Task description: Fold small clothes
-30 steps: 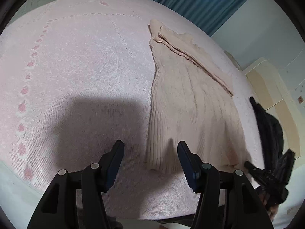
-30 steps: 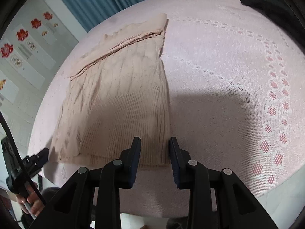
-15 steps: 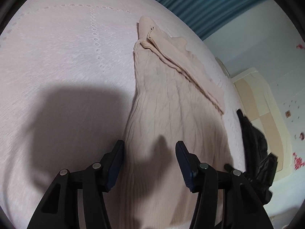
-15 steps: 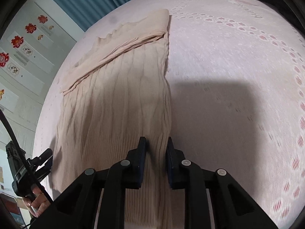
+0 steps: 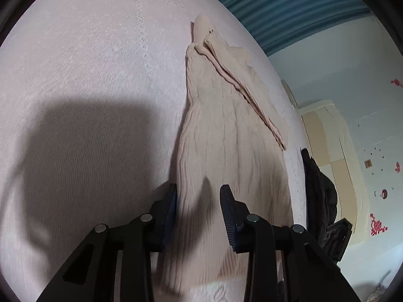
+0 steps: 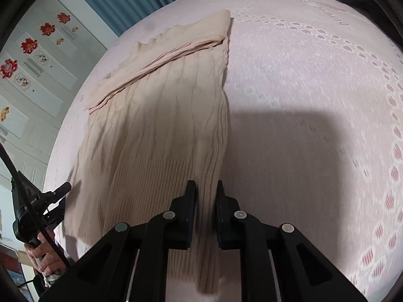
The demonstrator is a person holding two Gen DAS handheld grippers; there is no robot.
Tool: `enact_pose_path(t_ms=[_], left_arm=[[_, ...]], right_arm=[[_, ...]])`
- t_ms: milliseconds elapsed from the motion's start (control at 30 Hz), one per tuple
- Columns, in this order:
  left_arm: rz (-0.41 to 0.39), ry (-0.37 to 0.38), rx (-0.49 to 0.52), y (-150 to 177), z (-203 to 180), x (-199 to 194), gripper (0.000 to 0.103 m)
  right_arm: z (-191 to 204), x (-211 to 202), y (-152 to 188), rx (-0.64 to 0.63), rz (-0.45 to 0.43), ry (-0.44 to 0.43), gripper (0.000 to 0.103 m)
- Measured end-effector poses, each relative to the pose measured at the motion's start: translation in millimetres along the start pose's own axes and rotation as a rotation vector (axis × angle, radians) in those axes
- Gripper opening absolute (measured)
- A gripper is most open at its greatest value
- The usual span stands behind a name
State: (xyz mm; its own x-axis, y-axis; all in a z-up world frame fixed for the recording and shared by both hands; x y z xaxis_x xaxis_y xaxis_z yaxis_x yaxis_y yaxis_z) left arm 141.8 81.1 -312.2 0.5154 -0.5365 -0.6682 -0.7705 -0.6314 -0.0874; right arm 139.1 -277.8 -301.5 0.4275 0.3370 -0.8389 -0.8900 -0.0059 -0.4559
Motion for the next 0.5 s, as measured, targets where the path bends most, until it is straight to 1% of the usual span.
enact_pose_path(t_ms=[133,267,367,500], left_arm=[[0.004,-0.016,0.043,15.2,2.6,-6.8,0.032],[-0.019,-0.049,0.1,23.8,1.3,-10.2,0.032],[-0.04,-0.083,0.139,25.8,-1.6,-8.4,0.032],[-0.043,-0.08,0.141,25.3,-0.8,-8.5,0.032]], right_arm=[[3.6,-7.4,12.1,-0.003,-0.005,-0.007,0.014],[9.2,-11.0,16.9,-0.032,-0.027,0.037,0.014],[14.3,-9.5,16.9,-0.059,-0.023,0.069,0.014],[20.1,-7.4,14.8,-0.104,-0.007,0.084,0.014]])
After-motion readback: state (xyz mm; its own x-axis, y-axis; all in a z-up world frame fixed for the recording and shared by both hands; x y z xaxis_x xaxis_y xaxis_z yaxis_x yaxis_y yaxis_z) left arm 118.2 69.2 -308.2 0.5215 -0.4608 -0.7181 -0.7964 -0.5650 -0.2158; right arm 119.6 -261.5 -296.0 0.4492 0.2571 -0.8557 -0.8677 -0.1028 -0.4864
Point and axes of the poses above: each gripper's, at about its wrist camera, not at the fingertips, and x roughly the way its jaws point, z to its left, y to its underside, the point moved 6 cm from there along x, roughly the way its jaws point, and after that the axes turned 15 degrees about -x, right-handed, at the moved point
